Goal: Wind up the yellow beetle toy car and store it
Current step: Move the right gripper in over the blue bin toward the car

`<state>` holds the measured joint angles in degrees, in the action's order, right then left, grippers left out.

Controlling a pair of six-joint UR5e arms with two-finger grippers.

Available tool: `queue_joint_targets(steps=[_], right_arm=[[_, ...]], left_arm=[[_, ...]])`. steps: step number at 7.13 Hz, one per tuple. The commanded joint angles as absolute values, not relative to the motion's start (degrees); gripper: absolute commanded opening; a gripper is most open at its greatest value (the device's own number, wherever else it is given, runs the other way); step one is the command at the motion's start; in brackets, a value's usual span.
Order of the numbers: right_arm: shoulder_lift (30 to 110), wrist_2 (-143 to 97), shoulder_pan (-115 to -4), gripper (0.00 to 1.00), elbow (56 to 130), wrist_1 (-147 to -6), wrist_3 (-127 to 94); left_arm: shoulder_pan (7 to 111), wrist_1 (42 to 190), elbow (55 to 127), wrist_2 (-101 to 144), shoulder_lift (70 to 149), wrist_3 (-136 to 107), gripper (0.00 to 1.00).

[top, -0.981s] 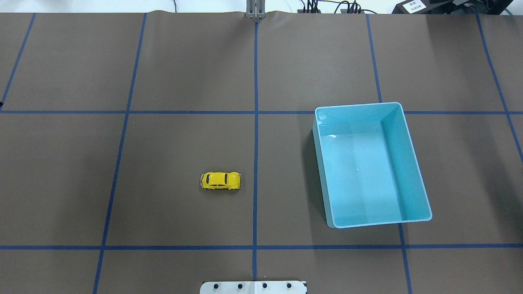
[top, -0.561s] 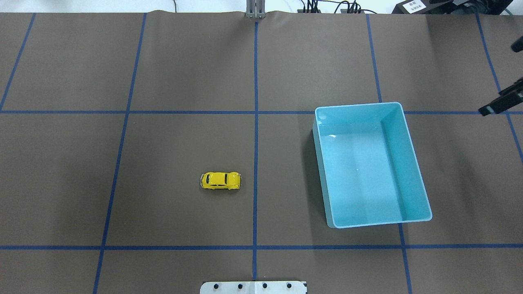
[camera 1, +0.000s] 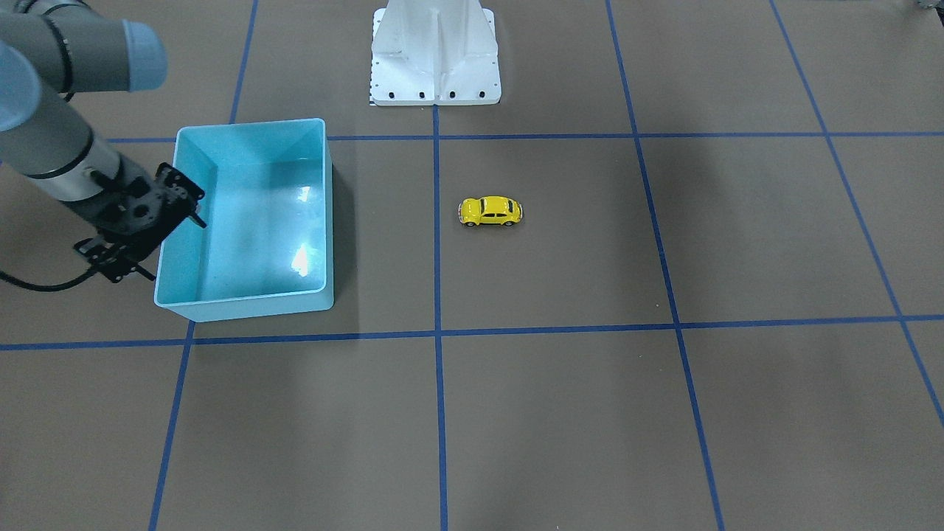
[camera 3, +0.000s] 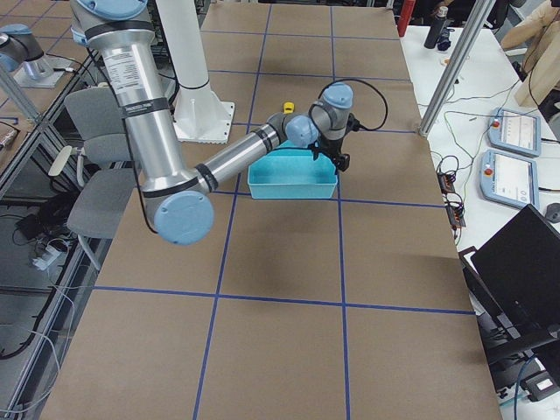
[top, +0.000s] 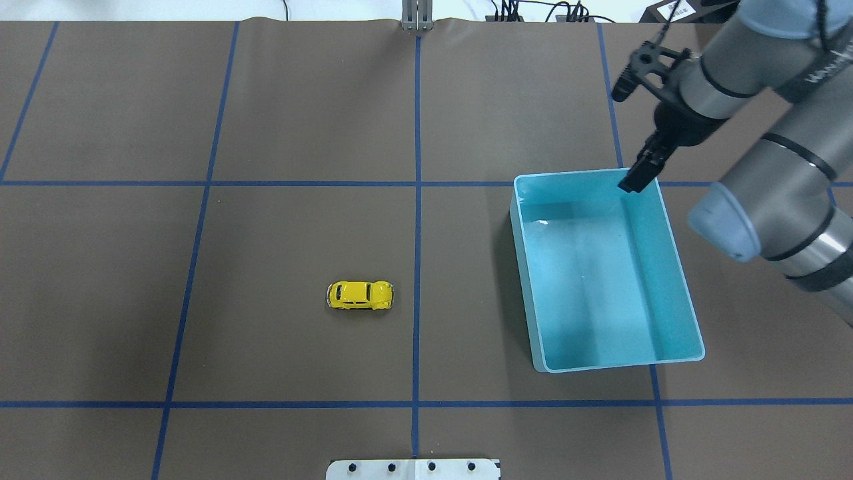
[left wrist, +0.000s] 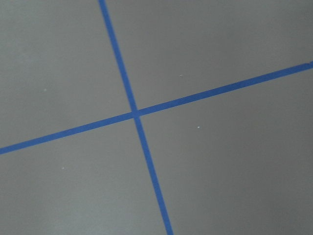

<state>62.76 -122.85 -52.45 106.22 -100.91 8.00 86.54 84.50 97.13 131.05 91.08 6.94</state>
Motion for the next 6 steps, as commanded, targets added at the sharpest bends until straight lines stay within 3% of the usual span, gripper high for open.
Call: queue_joint_targets(steps=[1, 3, 4, 6], right_arm=[[52.92, -113.58, -44.77, 1.0, 106.96, -110.04, 13.49], [50.29, -113.55, -40.1, 1.0, 104.26, -106.79, 15.29], [53.67, -115.73, -40.08, 1.0, 100.32, -98.17, 20.77], [55.12, -114.98, -41.04, 1.0, 101.78, -95.27, 22.23]], left_arm=[[89.98, 84.55, 97.12, 135.32, 85.99, 6.86, 1.0], [90.09, 83.94, 97.21, 135.09, 86.48, 4.94, 1.0], [89.91, 84.28, 97.38, 134.91, 87.18, -1.86, 1.0], [89.83, 84.29, 95.72, 134.83, 87.89, -2.72, 1.0]])
